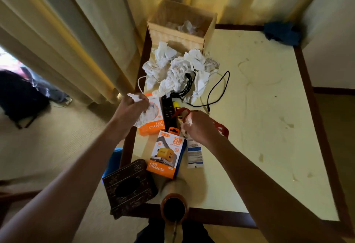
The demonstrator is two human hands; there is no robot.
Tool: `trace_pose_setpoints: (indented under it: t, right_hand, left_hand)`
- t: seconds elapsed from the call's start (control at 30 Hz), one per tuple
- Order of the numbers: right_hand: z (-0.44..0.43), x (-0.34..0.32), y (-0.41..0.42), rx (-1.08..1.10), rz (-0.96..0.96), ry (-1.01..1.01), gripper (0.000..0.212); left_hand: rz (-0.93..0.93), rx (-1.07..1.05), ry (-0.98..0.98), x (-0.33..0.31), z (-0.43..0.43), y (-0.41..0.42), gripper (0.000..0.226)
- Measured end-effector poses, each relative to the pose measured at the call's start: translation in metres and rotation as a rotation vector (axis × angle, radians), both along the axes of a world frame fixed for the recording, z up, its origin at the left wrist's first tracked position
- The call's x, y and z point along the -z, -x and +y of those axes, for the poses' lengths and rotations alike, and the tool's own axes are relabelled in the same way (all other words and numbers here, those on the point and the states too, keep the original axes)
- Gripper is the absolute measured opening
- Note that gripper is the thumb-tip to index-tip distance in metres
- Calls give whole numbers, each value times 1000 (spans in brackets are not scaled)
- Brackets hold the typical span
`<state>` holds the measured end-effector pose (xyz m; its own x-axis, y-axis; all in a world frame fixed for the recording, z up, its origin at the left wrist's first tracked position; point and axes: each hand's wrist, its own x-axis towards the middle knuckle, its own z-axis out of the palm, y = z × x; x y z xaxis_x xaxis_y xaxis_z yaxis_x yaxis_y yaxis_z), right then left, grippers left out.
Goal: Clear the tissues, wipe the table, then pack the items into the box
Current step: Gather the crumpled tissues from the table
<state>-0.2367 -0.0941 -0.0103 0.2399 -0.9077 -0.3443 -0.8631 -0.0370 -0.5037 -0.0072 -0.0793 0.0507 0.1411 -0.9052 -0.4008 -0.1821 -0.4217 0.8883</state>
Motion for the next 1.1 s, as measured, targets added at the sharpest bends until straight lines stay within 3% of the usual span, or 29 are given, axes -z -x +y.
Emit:
trace_pose_setpoints:
  t: [0.1, 0.23, 0.3, 0.37, 0.43, 0.5, 0.57, 0.7, 0.8, 0.87, 0.97, 1.1]
  right_hand:
    - [-12, 3, -14, -92, 107, 23, 39]
    - [-24, 2, -18, -200, 194, -5, 12]
    - [-32, -1, -12, -150, 141, -36, 21]
    - [-40, -9, 4, -63, -7, -106, 30]
    - [-45, -20, 23, 60, -276, -181, 33]
    - [-54, -27, 36, 252, -551, -225, 19]
    - [-68, -31, 43, 390, -614, -175, 2]
    - [-106, -31, 46, 329, -202, 103, 17]
    - [-126, -23, 36, 192, -33, 54, 51]
    - [-134, -10, 28, 99, 102, 58, 61]
    - [-140, 4, 20, 72, 226, 92, 47]
    - [-140, 9, 19, 157, 175, 136, 22]
  left_hand:
    - [-49, -30, -23, 7, -3, -5, 10]
    - [-216, -32, -30, 16, -14, -4, 9]
    - [-352, 6, 3, 18, -25, -1, 8]
    - [-444, 62, 43, 18, -38, 5, 14]
    - [-492, 86, 91, 19, -53, 11, 24]
    - [-510, 103, 128, 23, -72, 18, 31]
    - [-495, 140, 151, 27, -90, 28, 37]
    - [-536, 237, 109, 38, -120, 37, 52]
    - [-610, 293, 107, 48, -131, 39, 56]
    - [-634, 268, 148, 50, -135, 41, 50]
    - [-663, 220, 207, 48, -138, 41, 39]
    - [-629, 139, 220, 41, -139, 36, 26]
